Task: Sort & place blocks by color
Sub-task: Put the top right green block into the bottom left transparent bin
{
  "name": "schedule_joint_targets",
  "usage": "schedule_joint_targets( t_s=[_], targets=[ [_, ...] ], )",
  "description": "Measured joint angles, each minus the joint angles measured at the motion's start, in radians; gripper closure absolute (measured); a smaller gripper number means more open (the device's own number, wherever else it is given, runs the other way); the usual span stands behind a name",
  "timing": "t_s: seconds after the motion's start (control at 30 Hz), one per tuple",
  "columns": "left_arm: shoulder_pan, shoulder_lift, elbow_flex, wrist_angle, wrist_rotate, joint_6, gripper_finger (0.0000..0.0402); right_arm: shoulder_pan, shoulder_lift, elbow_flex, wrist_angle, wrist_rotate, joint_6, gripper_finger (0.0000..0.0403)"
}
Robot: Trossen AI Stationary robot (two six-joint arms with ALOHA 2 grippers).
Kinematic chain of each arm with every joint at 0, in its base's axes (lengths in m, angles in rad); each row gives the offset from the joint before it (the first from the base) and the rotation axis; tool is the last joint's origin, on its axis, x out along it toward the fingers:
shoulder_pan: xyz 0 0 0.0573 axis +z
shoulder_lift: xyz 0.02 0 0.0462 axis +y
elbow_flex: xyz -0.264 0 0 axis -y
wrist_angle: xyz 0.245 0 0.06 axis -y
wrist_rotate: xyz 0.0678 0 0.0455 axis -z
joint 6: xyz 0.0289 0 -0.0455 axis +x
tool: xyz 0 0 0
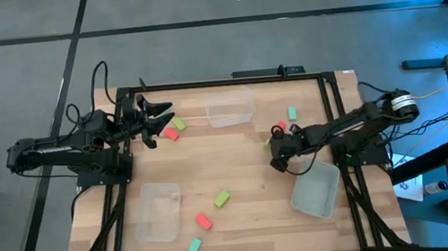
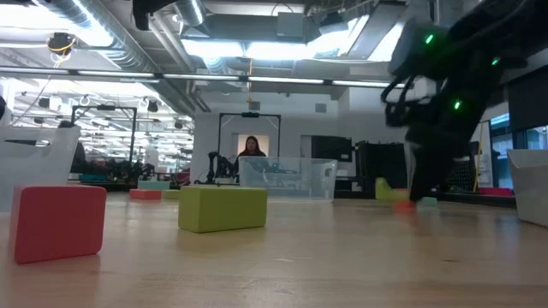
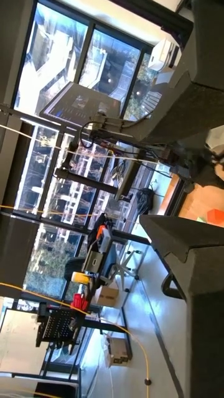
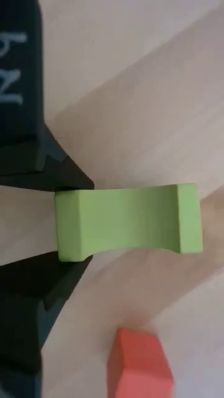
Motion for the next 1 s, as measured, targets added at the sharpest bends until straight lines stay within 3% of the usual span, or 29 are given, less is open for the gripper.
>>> schedule_joint_targets(
  t_s=[0.13, 0.23, 0.37, 0.53, 0.73, 1.0],
  targets=[
    [0.0, 0.0, 0.0, 0.0, 0.0, 0.0, 0.021, 0.024, -0.162, -0.083, 0.041, -0.005, 0.021, 0.027],
    [0.0, 0.0, 0.0, 0.0, 0.0, 0.0, 0.021, 0.04, -0.303, -0.159, 0.17, -0.027, 0.055, 0.027],
    [0.0, 0.0, 0.0, 0.0, 0.001, 0.0, 0.021, 0.052, -0.439, -0.258, 0.517, -0.048, 0.059, 0.027],
    [0.0, 0.0, 0.0, -0.001, 0.002, 0.0, 0.021, 0.041, -0.461, -0.288, 0.898, -0.047, -0.017, 0.027],
    [0.0, 0.0, 0.0, -0.002, 0.01, 0.0, 0.021, 0.022, -0.418, -0.161, 0.923, -0.081, -0.177, 0.027],
    [-0.001, 0.0, 0.0, -0.002, 0.1, -0.016, 0.021, 0.016, -0.411, -0.133, 0.942, -0.129, -0.185, 0.027]
  ],
)
